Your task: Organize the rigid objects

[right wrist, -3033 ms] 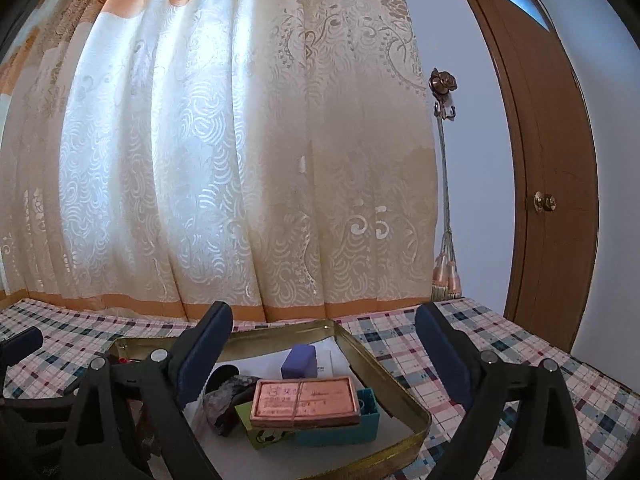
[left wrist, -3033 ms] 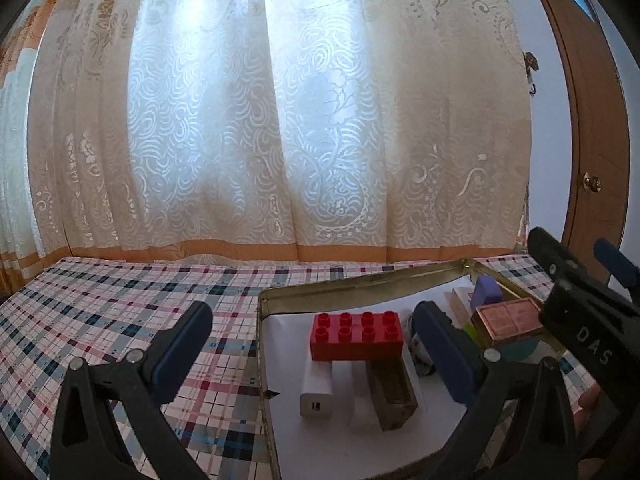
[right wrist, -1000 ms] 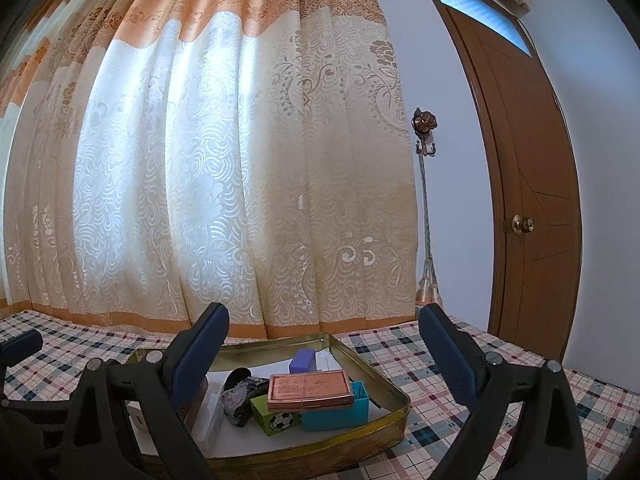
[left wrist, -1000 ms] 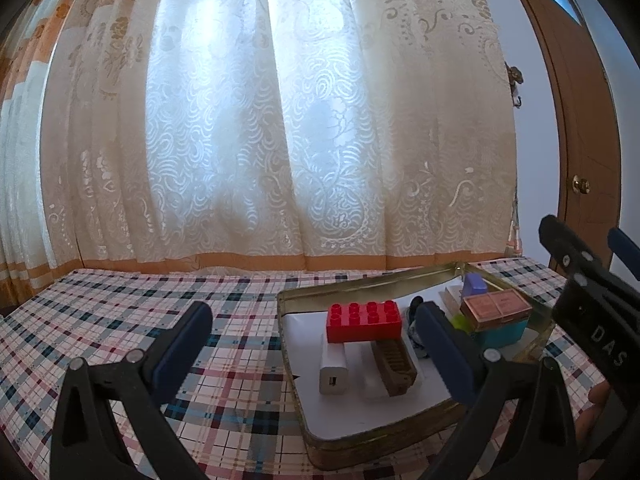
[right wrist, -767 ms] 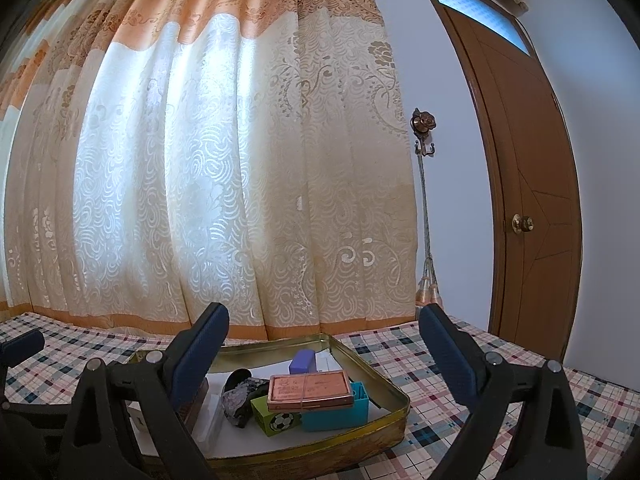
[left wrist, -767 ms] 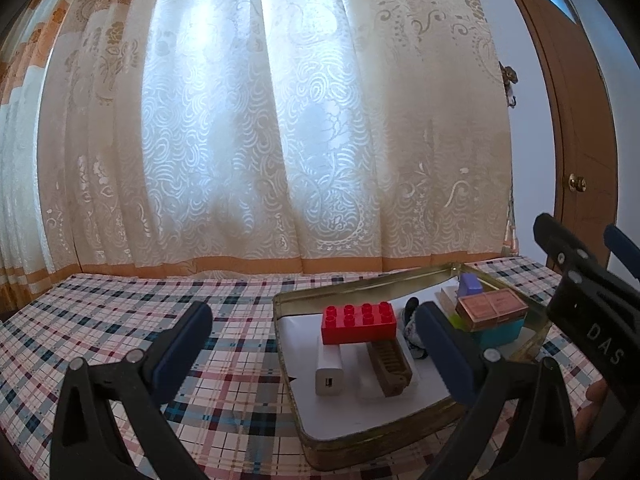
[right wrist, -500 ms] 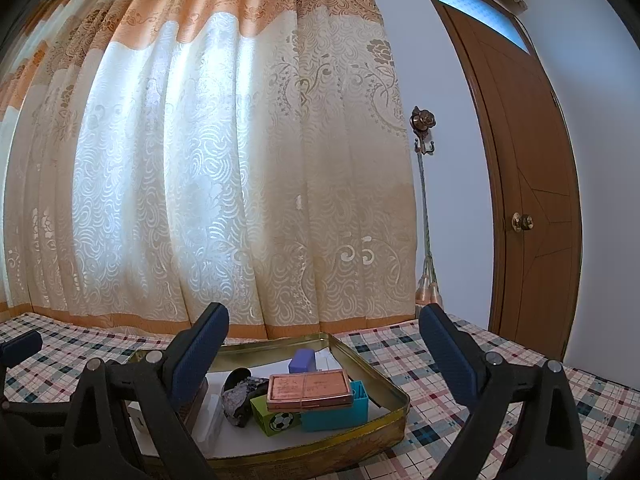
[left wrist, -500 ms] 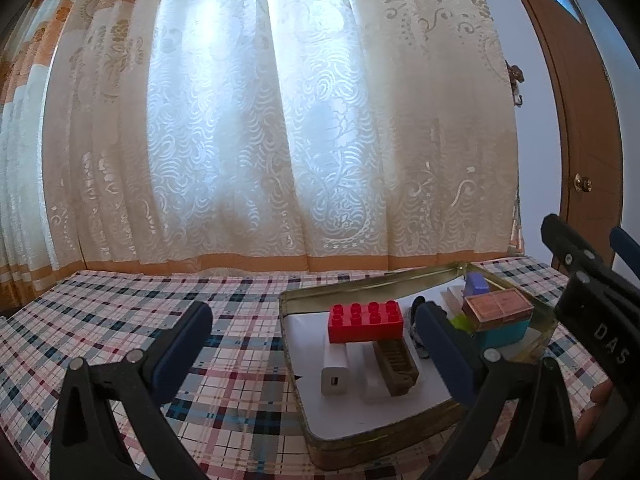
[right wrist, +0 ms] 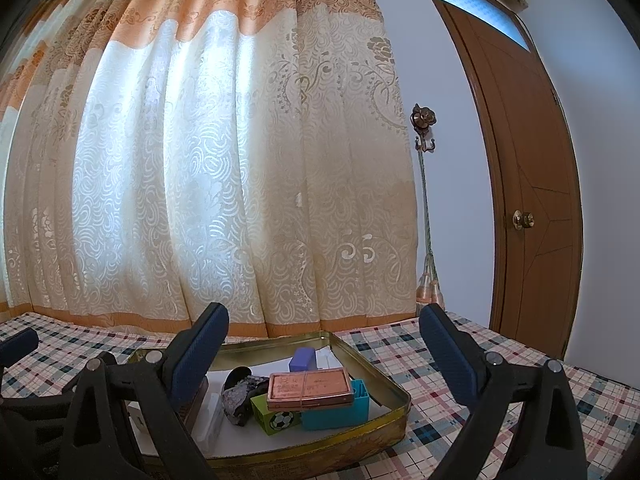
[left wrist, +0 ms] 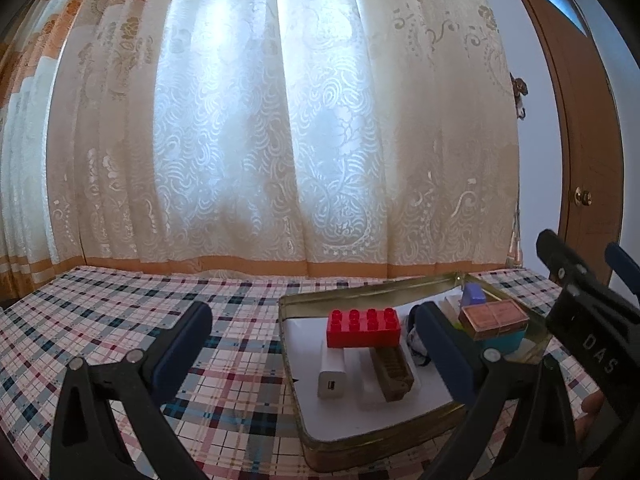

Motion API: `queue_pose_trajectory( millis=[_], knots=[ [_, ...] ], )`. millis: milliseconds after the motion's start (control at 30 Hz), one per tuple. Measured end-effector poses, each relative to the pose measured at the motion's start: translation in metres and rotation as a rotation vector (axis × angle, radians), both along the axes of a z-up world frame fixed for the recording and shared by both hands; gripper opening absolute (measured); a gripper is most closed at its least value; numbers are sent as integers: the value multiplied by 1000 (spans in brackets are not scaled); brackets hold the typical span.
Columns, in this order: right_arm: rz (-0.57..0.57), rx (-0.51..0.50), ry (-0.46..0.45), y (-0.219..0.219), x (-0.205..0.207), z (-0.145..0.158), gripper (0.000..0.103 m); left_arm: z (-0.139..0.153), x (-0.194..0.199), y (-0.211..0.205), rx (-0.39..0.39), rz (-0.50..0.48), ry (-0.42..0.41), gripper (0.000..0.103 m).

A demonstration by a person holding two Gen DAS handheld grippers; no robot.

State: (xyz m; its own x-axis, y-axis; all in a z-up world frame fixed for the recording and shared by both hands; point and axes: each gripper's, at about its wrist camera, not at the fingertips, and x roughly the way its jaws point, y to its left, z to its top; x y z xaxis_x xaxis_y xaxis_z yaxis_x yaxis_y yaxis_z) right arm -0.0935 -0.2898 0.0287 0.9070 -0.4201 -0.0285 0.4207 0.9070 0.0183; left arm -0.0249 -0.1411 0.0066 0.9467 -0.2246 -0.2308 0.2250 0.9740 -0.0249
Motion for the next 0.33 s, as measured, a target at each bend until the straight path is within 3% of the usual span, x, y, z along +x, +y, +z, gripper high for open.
queue_pose_trajectory(
  millis=[333],
  knots=[
    [-6, 6, 4, 0, 1, -1, 98, -2, 2, -2, 8, 2, 21, 103]
  ],
)
